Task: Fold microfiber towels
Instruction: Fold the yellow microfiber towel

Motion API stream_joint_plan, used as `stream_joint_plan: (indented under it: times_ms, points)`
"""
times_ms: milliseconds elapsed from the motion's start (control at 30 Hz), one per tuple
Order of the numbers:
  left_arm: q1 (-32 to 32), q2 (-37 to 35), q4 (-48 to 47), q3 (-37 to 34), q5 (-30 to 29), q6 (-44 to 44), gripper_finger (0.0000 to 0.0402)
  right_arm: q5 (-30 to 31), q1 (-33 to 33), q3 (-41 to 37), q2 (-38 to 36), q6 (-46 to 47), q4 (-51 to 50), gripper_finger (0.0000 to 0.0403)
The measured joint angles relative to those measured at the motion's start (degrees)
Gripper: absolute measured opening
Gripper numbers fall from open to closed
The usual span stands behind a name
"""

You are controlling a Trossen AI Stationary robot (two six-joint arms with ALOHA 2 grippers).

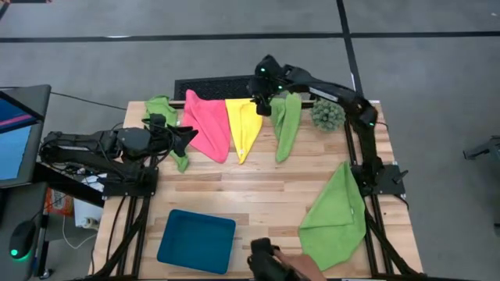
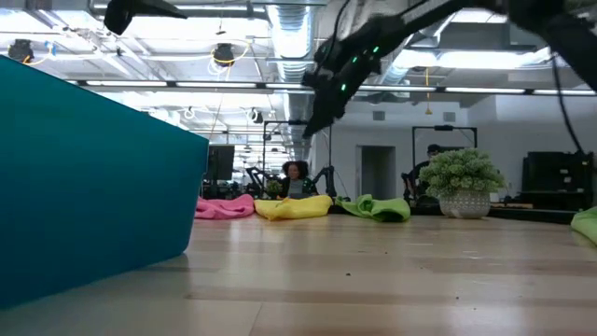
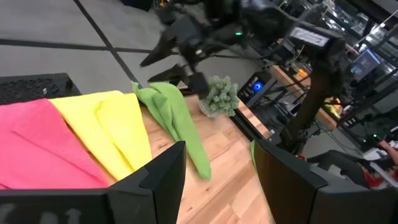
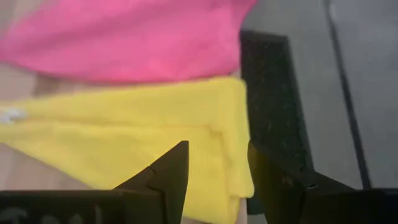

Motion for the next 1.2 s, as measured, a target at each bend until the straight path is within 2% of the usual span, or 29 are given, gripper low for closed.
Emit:
stream_joint_plan:
  times_ms: [167, 400, 633, 1033, 1100, 1200]
  points:
    - [0.0, 0.0, 0.0, 0.0, 0.0, 0.0, 0.0183, -0.1, -0.7, 4.8, 6.9, -4.8, -2.0, 0.0187]
    - [0.0, 0.0, 0.0, 0.0, -1.1, -1.1, 0.0183, -0.1, -0.5, 8.8, 13.0, -10.0, -2.2, 0.018]
    - [0.0, 0.0, 0.0, 0.0, -1.2, -2.6, 0.0183, 1.5, -0.9, 12.9, 18.0, -10.8, -2.6, 0.0179]
    - [0.0, 0.0, -0.1, 0.0, -0.8, -4.2, 0.0183, 1.2, -1.3, 15.0, 19.7, -11.3, -3.6, 0.0179]
    - [0.0, 0.0, -0.1, 0.0, -0.5, -4.9, 0.0183, 3.0, -1.3, 15.0, 19.6, -10.0, -6.0, 0.0179]
    - [0.0, 1.6, -0.1, 0.1, -0.1, -6.0, 0.0183, 1.6, -1.4, 14.9, 17.7, -6.9, -12.2, 0.0179]
